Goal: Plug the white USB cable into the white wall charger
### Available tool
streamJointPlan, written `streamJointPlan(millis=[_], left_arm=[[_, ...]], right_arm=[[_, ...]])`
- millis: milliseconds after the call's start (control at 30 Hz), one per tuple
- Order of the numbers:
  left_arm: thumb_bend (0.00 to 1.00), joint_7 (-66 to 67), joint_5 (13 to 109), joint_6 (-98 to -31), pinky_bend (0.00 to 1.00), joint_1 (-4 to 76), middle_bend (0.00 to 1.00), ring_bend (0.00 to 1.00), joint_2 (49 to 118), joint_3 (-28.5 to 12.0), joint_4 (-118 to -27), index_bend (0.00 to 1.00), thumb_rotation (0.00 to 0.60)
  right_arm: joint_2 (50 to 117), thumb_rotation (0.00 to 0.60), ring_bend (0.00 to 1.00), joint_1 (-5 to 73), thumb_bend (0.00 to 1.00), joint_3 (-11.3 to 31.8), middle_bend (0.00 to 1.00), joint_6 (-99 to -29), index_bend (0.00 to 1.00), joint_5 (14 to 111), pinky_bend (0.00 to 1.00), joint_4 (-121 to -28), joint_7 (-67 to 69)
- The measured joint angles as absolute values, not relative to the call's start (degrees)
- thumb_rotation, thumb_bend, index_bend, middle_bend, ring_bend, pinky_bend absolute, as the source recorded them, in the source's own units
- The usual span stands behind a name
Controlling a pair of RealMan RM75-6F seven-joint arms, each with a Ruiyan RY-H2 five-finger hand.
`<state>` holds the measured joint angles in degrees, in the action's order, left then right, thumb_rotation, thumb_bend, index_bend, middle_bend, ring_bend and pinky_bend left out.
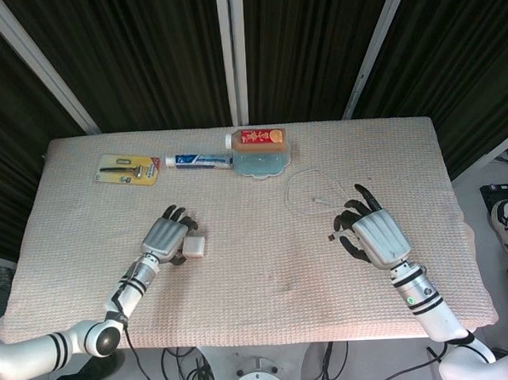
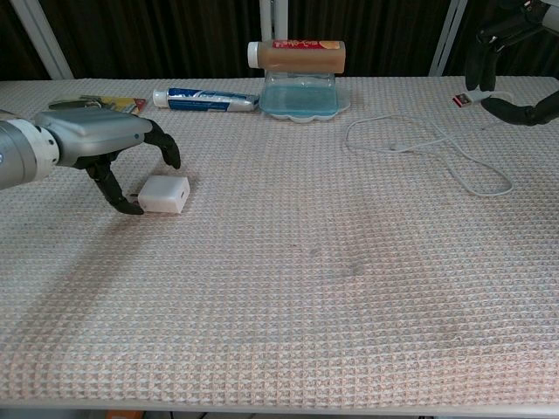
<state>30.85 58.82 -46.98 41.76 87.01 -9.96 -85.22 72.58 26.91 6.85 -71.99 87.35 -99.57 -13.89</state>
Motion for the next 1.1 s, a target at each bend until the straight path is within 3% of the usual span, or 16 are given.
streamJointPlan(millis=[333,633,1100], left_arm=[[0.21,35.7,51.2,-49.4,0.05,43.6,0.25,0.04,87.1,-8.3,-88.2,0.32,0.600],[0.22,34.3,51.6,-49.7,0.05,45.2,0.27,0.04,87.0,-7.5,-88.3,0.33,0.600],[0.25,33.3,50.6,-51.4,0.07,46.6,0.42,0.17,87.8,-7.1,-87.3,0.44,0.600]], right_arm=[[72.2,0.600,0.27,26.1,0.38,6.7,0.51,-72.9,0.62,87.3,0.02,-99.8,-12.7],[72.3,0.600,0.27,25.6,0.38,6.6,0.51,-73.0,0.62,86.9,0.02,-99.6,-12.1],[72.6,0.600,0.27,25.4,0.38,6.7,0.51,-72.9,0.62,86.4,0.02,-99.4,-11.9]])
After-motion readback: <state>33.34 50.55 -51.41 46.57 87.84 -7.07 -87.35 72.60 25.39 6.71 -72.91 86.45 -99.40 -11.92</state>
